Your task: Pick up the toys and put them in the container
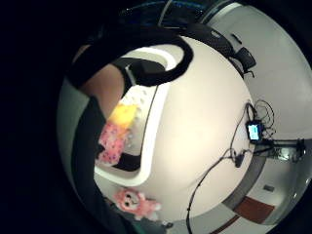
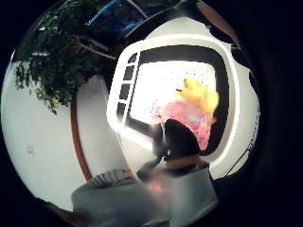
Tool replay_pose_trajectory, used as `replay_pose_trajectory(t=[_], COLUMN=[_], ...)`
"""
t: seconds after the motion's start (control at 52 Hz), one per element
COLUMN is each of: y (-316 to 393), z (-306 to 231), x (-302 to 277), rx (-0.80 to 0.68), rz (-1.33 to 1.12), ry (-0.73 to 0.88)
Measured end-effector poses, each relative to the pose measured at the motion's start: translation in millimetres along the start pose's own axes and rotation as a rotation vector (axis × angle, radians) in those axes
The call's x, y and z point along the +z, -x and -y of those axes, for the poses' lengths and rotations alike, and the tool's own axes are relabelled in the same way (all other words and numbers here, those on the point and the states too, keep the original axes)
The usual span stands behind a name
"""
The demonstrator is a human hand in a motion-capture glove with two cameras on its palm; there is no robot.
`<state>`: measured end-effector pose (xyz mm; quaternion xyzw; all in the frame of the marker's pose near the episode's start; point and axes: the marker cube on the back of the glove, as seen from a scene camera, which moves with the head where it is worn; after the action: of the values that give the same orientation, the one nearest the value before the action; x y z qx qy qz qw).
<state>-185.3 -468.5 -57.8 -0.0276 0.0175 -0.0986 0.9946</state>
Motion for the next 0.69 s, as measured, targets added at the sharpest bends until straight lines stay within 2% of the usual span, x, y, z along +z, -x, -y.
replay_pose_trajectory(t=[0.135,0.231,0.327,0.365,0.461,0.596,0.692], y=[-11,7,4,4,15,31,33], z=[-15,-45,-84,-104,-178,-261,-291], x=[-7,-11,-11,-12,-15,13,36], rx=[0.042,-0.079,-0.039,-0.06,-0.217,-0.241,-0.224], rz=[-0.143,-0.05,-0.1,-0.062,0.147,0.089,0.047], ry=[-0.015,-0.016,-0.024,-0.026,-0.04,-0.052,0.01])
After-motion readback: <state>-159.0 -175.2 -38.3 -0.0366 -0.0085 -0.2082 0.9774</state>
